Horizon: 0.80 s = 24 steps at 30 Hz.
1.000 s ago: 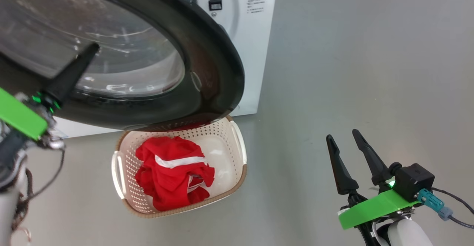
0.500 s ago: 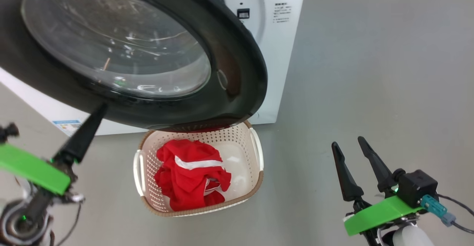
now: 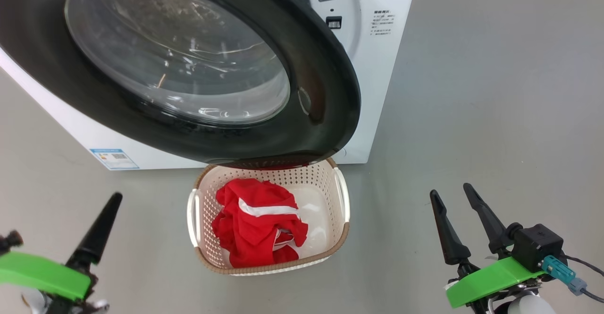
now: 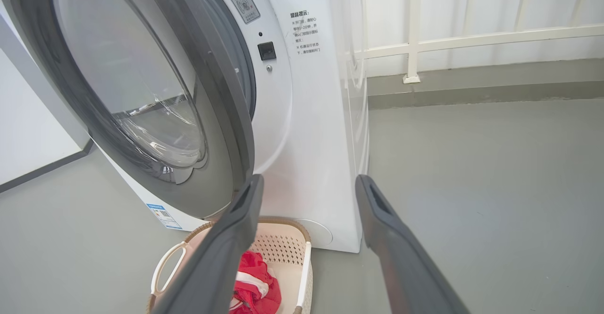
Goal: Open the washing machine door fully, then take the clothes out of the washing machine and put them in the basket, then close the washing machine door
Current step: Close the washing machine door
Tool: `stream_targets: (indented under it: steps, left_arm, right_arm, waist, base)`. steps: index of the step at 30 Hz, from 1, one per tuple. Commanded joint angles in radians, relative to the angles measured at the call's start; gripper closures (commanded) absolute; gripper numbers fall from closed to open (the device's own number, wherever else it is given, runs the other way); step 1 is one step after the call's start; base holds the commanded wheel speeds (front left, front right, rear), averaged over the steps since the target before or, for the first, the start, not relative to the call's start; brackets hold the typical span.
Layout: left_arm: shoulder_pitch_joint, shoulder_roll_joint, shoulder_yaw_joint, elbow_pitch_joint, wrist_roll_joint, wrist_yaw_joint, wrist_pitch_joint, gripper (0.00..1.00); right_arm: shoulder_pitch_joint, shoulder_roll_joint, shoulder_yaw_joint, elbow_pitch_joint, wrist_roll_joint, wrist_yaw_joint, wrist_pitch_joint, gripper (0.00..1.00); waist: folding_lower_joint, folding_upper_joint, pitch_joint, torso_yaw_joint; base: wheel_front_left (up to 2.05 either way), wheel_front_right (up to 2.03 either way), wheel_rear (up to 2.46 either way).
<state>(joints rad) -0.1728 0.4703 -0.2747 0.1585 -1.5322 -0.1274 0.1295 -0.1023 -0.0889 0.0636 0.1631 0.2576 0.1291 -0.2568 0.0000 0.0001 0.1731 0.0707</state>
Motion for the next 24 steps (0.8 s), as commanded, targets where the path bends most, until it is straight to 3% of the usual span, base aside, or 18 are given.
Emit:
stream_targets:
  steps: [1, 17, 24]
  left_arm:
    - [-0.012, 0.042, 0.037, -0.010, 0.017, -0.003, -0.016, 0.00]
    - [0.008, 0.094, -0.182, 0.147, 0.194, -0.003, -0.333, 0.00]
    - [-0.003, 0.094, -0.211, 0.204, 0.256, -0.003, -0.390, 0.00]
  right_arm:
    - [0.000, -0.007, 0.022, -0.020, 0.007, 0.002, -0.005, 0.00]
    - [0.015, -0.021, 0.016, -0.020, 0.014, 0.002, -0.005, 0.00]
    - [0.023, -0.018, 0.014, -0.025, 0.020, 0.002, -0.005, 0.00]
  waist:
    - [0.0000, -0.0001, -0.001, 0.000]
    - [0.0000, -0.0001, -0.018, -0.014]
    - [0.0000, -0.0001, -0.033, -0.022]
  base:
    - [0.00, 0.00, 0.00]
    - [0.00, 0.00, 0.00]
    - [0.00, 0.00, 0.00]
